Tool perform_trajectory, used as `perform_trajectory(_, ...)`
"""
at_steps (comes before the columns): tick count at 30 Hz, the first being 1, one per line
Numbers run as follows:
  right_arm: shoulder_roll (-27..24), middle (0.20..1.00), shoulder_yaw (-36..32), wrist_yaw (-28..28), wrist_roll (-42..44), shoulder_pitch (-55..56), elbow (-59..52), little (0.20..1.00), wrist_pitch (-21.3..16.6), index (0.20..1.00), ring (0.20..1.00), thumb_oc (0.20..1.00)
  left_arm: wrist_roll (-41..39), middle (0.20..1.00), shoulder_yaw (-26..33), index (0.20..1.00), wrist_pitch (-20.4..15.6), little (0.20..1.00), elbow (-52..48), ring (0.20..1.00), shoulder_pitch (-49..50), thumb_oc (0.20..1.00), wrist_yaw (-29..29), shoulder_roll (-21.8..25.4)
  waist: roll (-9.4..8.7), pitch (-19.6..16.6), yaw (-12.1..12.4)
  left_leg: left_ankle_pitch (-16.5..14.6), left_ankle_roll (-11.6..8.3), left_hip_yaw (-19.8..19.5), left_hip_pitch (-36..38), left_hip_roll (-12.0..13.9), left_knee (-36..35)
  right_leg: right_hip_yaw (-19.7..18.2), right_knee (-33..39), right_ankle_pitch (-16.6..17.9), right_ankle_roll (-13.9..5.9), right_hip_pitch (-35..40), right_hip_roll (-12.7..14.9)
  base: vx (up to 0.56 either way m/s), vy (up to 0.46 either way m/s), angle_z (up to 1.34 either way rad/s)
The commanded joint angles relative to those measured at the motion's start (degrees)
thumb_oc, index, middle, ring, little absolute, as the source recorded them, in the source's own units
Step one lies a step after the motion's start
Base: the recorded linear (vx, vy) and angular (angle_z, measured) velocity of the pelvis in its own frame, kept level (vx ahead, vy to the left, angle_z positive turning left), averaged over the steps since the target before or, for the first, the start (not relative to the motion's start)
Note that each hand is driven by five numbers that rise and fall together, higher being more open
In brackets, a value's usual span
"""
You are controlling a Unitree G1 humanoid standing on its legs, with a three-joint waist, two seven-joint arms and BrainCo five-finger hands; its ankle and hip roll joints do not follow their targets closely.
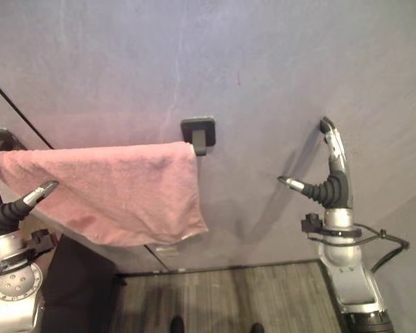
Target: Put brush and paste in cup on sink, flatten towel.
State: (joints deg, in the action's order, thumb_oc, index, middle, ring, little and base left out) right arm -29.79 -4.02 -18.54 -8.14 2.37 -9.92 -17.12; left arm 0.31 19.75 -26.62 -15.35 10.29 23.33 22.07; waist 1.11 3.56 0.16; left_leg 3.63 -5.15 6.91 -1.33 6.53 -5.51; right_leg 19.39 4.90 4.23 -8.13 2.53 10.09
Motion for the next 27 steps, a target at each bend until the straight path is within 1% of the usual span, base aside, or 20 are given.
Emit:
perform_trajectory(1,0.98,1.000,-1.57,0.66,2.69,-2.48,1.83,1.000,-1.25,1.000,1.000,1.000,-3.66,1.000,1.93,1.000,-0.02,1.000,3.18,1.000,1.37,1.000,-0.57,1.47,-2.79,-1.42,0.41,0.45,-3.94,-0.12,1.85,5.01,0.51,-4.60,0.10,2.64,-4.01,-0.66,6.21,0.00,0.000,0.00)
perform_trajectory(6,1.50,1.000,-0.17,1.06,1.72,-0.74,6.10,1.000,-0.29,1.000,1.000,1.000,-4.00,1.000,1.28,1.000,0.19,1.000,4.92,1.000,2.88,1.000,-0.58,0.22,-2.78,-0.83,0.91,0.71,-3.92,-0.75,1.27,4.90,0.51,-4.20,0.10,2.66,-4.02,-0.68,6.12,-0.01,-0.007,0.02)
perform_trajectory(9,1.70,1.000,-0.03,1.18,1.60,-0.30,6.86,1.000,-0.29,1.000,1.000,1.000,-4.13,1.000,1.48,1.000,-0.42,1.000,4.11,1.000,3.30,1.000,-0.55,-0.07,-2.81,-0.71,1.10,0.88,-3.92,-1.07,0.95,4.88,0.51,-3.98,0.10,2.62,-4.03,-0.79,6.12,0.00,-0.003,0.02)
perform_trajectory(12,1.70,1.000,0.55,1.41,1.73,0.00,7.50,1.000,-0.26,1.000,1.000,1.000,-4.43,1.000,1.78,1.000,-1.03,1.000,3.72,1.000,3.20,1.000,0.24,-0.36,-2.89,-0.61,1.31,0.99,-3.96,-1.19,0.82,4.88,0.51,-3.78,0.10,2.60,-4.00,-0.77,6.15,0.00,-0.006,0.07)
perform_trajectory(15,2.35,1.000,1.18,1.32,1.90,0.87,9.25,1.000,0.01,1.000,1.000,1.000,-4.36,1.000,2.71,1.000,-1.70,1.000,2.58,1.000,3.73,1.000,2.17,-1.60,-3.11,-0.39,1.67,1.13,-3.99,-1.62,0.46,4.90,0.51,-3.46,0.10,2.59,-3.98,-0.72,6.10,0.00,-0.009,0.11)
perform_trajectory(18,2.41,1.000,1.47,1.20,1.53,1.50,10.04,1.000,0.19,1.000,1.000,1.000,-5.37,1.000,2.39,1.000,-1.45,1.000,3.42,1.000,4.17,1.000,2.37,-2.63,-3.25,-0.33,1.73,1.15,-3.95,-1.67,0.38,4.83,0.51,-3.42,0.10,2.60,-3.94,-0.74,6.05,0.00,0.000,0.00)
perform_trajectory(21,2.09,1.000,3.00,1.36,-0.12,2.10,12.59,1.000,1.41,1.000,1.000,1.000,-11.06,1.000,-0.56,1.000,-1.07,1.000,8.44,1.000,4.06,1.000,0.50,-4.65,-3.35,-0.05,1.68,1.34,-3.84,-1.81,0.21,4.81,0.51,-3.31,0.10,2.63,-3.91,-0.82,6.04,0.00,0.000,0.00)
perform_trajectory(22,1.89,1.000,3.49,1.49,-0.81,2.16,14.06,1.000,1.96,1.000,1.000,1.000,-12.40,1.000,-2.66,1.000,-0.10,1.000,12.01,1.000,4.47,1.000,-0.99,-5.24,-3.30,0.12,1.55,1.42,-3.78,-1.78,0.19,4.76,0.51,-3.22,0.10,2.76,-3.92,-0.89,6.00,0.00,0.000,0.00)
perform_trajectory(25,2.13,1.000,4.36,1.56,-0.73,2.01,17.80,1.000,2.73,1.000,1.000,1.000,-14.08,1.000,-5.17,1.000,0.86,1.000,17.68,1.000,4.50,1.000,-2.59,-5.52,-3.34,0.20,1.45,1.48,-3.67,-1.68,0.21,4.70,0.51,-3.36,0.10,2.83,-3.98,-0.94,5.95,0.00,0.000,0.00)
perform_trajectory(27,2.94,1.000,5.42,1.69,0.90,1.53,22.20,1.000,2.93,1.000,1.000,1.000,-15.56,1.000,-7.41,1.000,1.99,1.000,24.74,1.000,3.68,1.000,-3.58,-5.77,-3.38,0.36,1.29,1.62,-3.61,-1.53,0.19,4.75,0.51,-3.53,0.10,2.95,-4.04,-1.12,5.92,0.00,0.000,0.00)
